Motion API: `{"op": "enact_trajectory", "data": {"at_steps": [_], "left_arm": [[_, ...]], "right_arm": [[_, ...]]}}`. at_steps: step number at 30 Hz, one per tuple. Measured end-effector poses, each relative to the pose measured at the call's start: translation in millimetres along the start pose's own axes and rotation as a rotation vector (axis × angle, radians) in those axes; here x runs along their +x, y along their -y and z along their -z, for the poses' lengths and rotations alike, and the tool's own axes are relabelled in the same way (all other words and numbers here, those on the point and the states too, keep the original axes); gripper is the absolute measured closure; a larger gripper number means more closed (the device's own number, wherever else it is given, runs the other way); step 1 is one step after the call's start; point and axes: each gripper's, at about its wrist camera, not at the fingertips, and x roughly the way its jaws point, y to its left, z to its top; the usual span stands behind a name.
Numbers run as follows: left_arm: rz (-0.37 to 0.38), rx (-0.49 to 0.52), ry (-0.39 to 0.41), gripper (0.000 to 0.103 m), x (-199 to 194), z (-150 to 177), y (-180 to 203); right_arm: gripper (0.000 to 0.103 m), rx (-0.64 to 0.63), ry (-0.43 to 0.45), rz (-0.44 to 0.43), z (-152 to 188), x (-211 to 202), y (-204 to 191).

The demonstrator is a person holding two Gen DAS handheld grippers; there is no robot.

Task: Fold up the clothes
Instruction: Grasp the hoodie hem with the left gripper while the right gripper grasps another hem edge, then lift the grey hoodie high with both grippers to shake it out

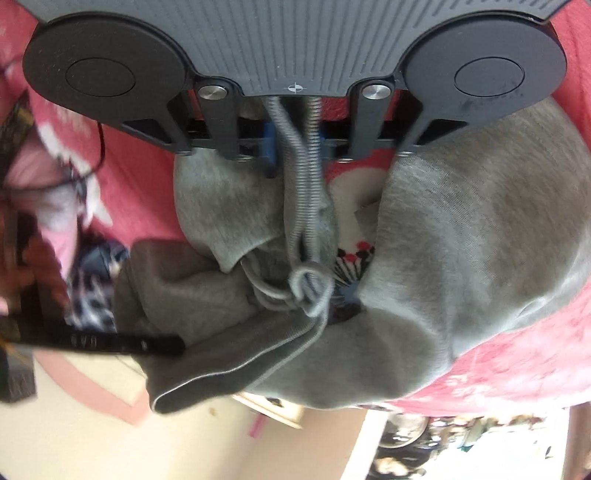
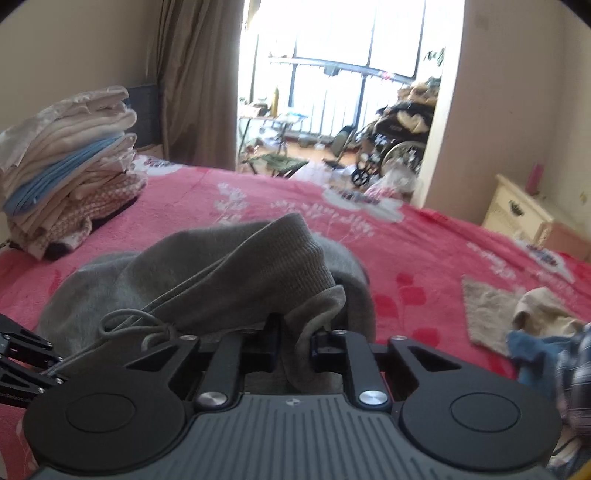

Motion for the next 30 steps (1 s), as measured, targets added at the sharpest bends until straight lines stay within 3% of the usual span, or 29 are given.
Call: {"op": "enact_trajectory", "data": {"at_steps": [3,7,10,14,19,23,27,30], "left_arm": [[-0.028,-0.027,0.060,0.092,-24.1,-8.1,7.5],[0.012,-0.055,0.200,0.093,-89.6,-37.9,20.5],[0.055,-0.031,0.318,0.093,-150.1,-79.0,38.0],[0.130,0.052,0.446,0.093,-222.5,-158.1,77.5],[0.234,0.149,0.543,0.093,-265.6,-272.8,166.4],[0.295,0.254,0.642,0.093,-290.9,-338.9,255.3],[0.416,0.319,0.772,0.093,-322.0,-369.1,339.6],[0.490,0.360,0.864,0.093,-349.7,-375.2,378.2]], "right_arm": [[0.093,-0.003,0.081,0.070,-7.7,-30.7,-6.1],[0.093,0.064,0.235,0.138,-31.7,-84.2,-1.4],[0.094,0.083,0.358,0.184,-67.4,-117.6,10.9],[0.095,0.092,0.507,0.249,-127.6,-155.2,36.2],[0.095,0.149,0.663,0.366,-237.1,-217.3,107.2],[0.095,0.132,0.803,0.495,-321.3,-289.2,157.2],[0.095,0.087,0.946,0.573,-389.5,-362.3,179.3],[0.095,0.038,0.997,0.573,-429.7,-397.6,178.5]]}}
